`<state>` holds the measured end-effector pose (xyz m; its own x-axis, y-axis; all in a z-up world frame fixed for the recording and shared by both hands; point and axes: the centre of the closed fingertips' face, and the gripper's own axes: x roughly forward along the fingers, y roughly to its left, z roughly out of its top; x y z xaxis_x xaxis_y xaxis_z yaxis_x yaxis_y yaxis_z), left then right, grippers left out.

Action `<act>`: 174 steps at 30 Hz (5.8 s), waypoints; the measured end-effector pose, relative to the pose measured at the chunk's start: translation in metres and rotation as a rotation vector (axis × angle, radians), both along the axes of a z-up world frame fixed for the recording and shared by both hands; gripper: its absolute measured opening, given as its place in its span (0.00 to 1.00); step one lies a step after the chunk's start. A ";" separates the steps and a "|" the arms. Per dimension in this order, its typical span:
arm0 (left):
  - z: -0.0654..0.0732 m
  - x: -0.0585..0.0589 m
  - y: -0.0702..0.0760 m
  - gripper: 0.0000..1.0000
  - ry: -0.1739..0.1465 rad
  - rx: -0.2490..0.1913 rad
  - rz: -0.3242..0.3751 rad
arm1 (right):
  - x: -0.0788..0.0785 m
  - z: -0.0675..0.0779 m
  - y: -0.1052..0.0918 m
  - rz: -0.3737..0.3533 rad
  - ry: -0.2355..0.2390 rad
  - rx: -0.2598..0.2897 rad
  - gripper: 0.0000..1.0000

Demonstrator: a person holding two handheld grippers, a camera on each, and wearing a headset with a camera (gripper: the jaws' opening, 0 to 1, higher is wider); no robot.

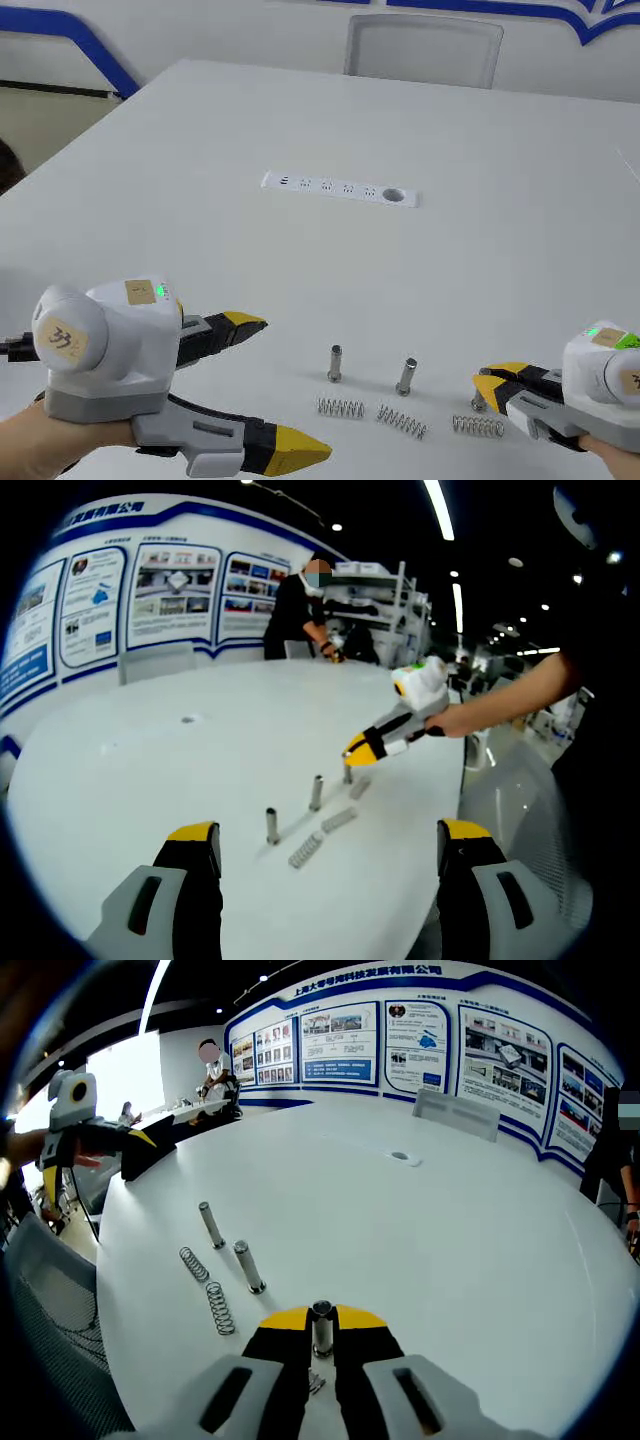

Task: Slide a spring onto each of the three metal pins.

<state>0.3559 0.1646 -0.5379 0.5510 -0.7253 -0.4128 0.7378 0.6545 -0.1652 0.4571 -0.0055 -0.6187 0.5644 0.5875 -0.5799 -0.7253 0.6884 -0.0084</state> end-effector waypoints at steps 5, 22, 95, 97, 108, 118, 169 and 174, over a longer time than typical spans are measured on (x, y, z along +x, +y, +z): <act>-0.001 0.000 0.002 0.91 0.002 0.001 0.002 | -0.001 0.000 -0.003 -0.014 -0.005 0.028 0.09; -0.003 -0.007 -0.002 0.90 0.016 -0.002 -0.015 | -0.006 -0.001 -0.002 0.075 -0.061 -0.062 0.09; -0.017 -0.010 0.005 0.89 0.062 0.001 0.048 | -0.053 -0.052 -0.006 0.622 0.117 -0.204 0.14; -0.017 -0.010 0.005 0.89 0.061 -0.002 0.049 | -0.055 -0.052 -0.005 0.639 0.108 -0.211 0.12; -0.013 -0.010 0.006 0.88 0.055 -0.007 0.044 | -0.056 -0.051 -0.004 0.585 0.110 -0.267 0.11; -0.009 -0.010 0.001 0.88 0.042 -0.002 0.027 | -0.057 -0.029 -0.005 0.567 0.067 -0.266 0.10; 0.039 -0.029 -0.086 0.39 -0.158 0.034 -0.315 | -0.135 0.124 0.084 0.913 -0.228 -0.263 0.11; 0.041 -0.031 -0.087 0.28 -0.161 0.010 -0.322 | -0.137 0.121 0.085 0.924 -0.222 -0.269 0.11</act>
<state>0.3246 0.0772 -0.4966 0.3537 -0.8685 -0.3473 0.9224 0.3854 -0.0246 0.3204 0.0798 -0.4973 0.0624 0.7159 -0.6955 -0.9398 -0.1924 -0.2824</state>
